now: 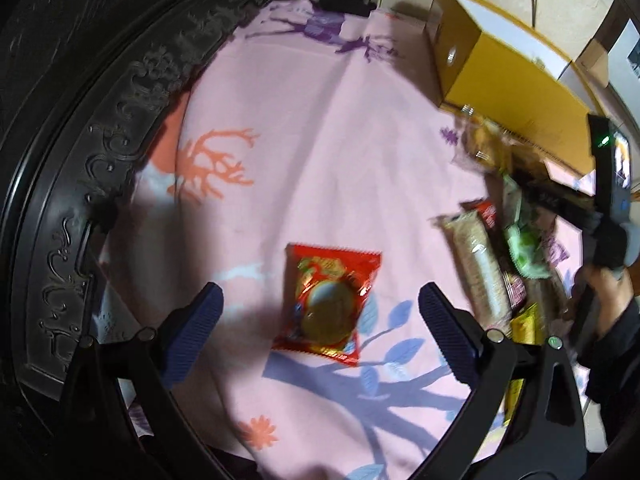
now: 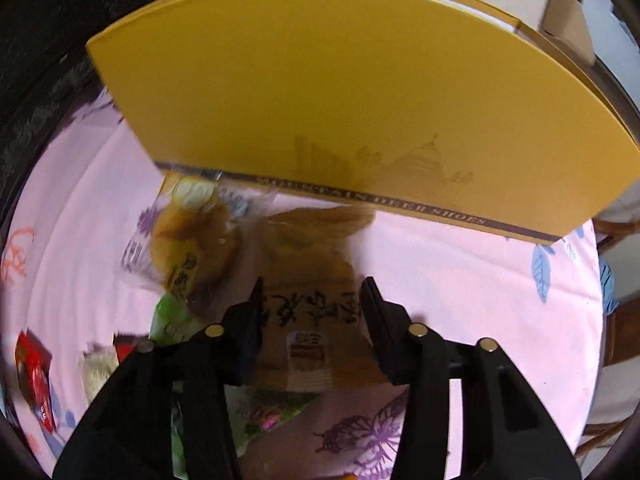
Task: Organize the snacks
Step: 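Grasp the brown paper snack bag with the right gripper while the left grasps the red biscuit packet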
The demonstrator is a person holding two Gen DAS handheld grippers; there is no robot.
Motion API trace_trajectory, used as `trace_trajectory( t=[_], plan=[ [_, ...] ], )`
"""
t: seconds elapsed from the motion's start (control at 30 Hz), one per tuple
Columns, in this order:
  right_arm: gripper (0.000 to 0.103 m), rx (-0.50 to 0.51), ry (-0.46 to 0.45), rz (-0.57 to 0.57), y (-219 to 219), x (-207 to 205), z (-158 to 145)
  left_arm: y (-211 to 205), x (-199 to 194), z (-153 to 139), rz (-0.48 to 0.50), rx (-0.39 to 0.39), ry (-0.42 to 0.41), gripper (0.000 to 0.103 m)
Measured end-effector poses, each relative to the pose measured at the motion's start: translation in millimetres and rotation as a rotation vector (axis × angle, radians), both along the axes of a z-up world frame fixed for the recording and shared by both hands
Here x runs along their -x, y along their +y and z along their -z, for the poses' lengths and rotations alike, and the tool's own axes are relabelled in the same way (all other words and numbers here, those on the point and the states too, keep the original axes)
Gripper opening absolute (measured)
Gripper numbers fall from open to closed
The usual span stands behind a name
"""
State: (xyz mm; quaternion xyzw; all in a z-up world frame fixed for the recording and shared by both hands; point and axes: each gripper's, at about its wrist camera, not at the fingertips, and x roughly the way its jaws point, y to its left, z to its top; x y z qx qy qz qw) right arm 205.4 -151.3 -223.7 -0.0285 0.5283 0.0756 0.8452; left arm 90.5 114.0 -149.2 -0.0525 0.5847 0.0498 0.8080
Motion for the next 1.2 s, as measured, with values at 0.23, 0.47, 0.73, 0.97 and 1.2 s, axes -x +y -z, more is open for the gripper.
trace_trajectory(
  t=[0.23,0.47,0.73,0.97,1.2],
  plan=[
    [0.047,-0.057,0.049,0.006,-38.9,35.4,0.5,-6.6,-2.6,36.2,0.046,-0.044,0.061,0.100],
    [0.048,-0.087,0.048,0.046,-56.9,76.4,2.4,-13.2,-7.6,63.7,0.088,-0.058,0.066,0.090],
    [0.065,-0.061,0.039,0.054,-38.4,75.1,6.6,-2.9,0.1,58.2,0.075,-0.026,0.008,0.058],
    [0.066,-0.054,0.039,0.040,-32.3,70.2,4.6,-4.0,12.8,50.3,0.086,-0.011,0.004,0.044],
    [0.055,-0.106,0.017,0.074,-47.6,76.1,-0.1,-42.2,-10.3,18.1,0.174,0.018,-0.065,0.044]
  ],
)
